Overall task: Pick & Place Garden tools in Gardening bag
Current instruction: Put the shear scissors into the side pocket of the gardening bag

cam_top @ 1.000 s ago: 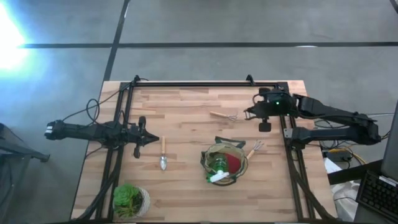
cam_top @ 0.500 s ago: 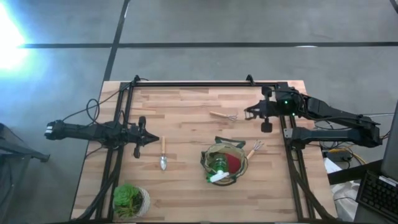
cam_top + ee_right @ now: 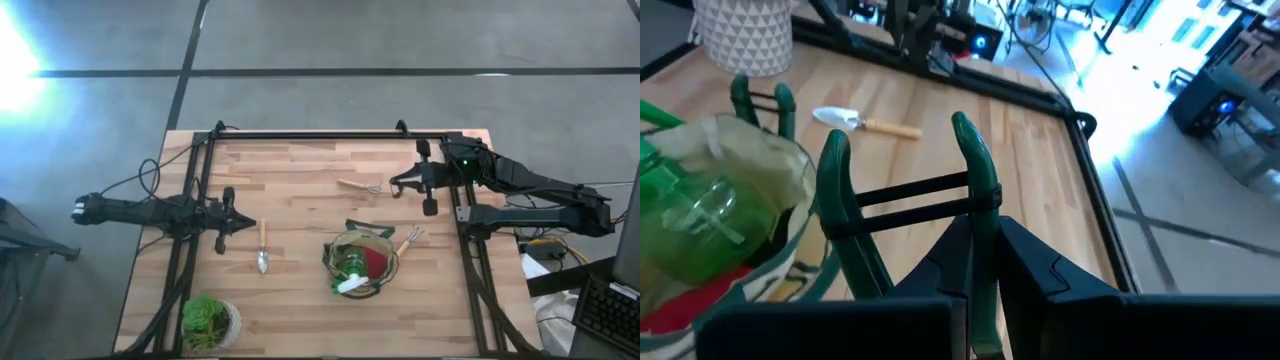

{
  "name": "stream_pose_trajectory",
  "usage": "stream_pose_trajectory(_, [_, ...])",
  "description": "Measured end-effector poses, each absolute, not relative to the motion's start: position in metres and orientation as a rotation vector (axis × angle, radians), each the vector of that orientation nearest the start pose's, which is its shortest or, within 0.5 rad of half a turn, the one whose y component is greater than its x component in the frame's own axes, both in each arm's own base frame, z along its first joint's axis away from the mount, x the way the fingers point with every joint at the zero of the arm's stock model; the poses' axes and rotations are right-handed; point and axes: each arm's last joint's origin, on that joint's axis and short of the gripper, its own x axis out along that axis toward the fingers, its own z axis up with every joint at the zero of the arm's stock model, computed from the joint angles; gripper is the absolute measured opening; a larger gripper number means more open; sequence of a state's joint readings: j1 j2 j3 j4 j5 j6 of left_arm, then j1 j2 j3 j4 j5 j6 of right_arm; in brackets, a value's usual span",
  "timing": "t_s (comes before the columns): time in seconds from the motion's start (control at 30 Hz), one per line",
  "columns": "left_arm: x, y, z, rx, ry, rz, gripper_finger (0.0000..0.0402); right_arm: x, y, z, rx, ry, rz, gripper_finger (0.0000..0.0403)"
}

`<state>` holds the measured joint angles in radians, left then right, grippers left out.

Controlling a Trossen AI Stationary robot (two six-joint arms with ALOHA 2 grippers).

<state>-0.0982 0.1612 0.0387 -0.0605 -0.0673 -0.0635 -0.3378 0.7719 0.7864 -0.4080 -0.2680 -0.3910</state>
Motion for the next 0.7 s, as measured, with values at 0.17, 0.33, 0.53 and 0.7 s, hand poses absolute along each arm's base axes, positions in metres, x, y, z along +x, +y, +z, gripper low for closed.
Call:
stream_pose_trajectory(0.17, [0.105,-0.008,0.158,-0.048,0.183,-0.026,0.0023,0.159,-0.044,0.317,-0.286,0.347,0.022,0.0018])
stream_pose_trajectory(0.33, [0.105,-0.008,0.158,-0.048,0.183,-0.025,0.0023,0.16,-0.033,0.321,-0.313,0.295,0.072,0.0018])
stream_pose_trajectory(0.53, [0.105,-0.008,0.158,-0.048,0.183,-0.026,0.0023,0.154,-0.021,0.33,-0.359,0.222,0.091,0.0018])
stream_pose_trajectory(0.7, [0.105,-0.008,0.158,-0.048,0.183,-0.026,0.0023,0.143,-0.014,0.336,-0.386,0.19,0.036,0.0018])
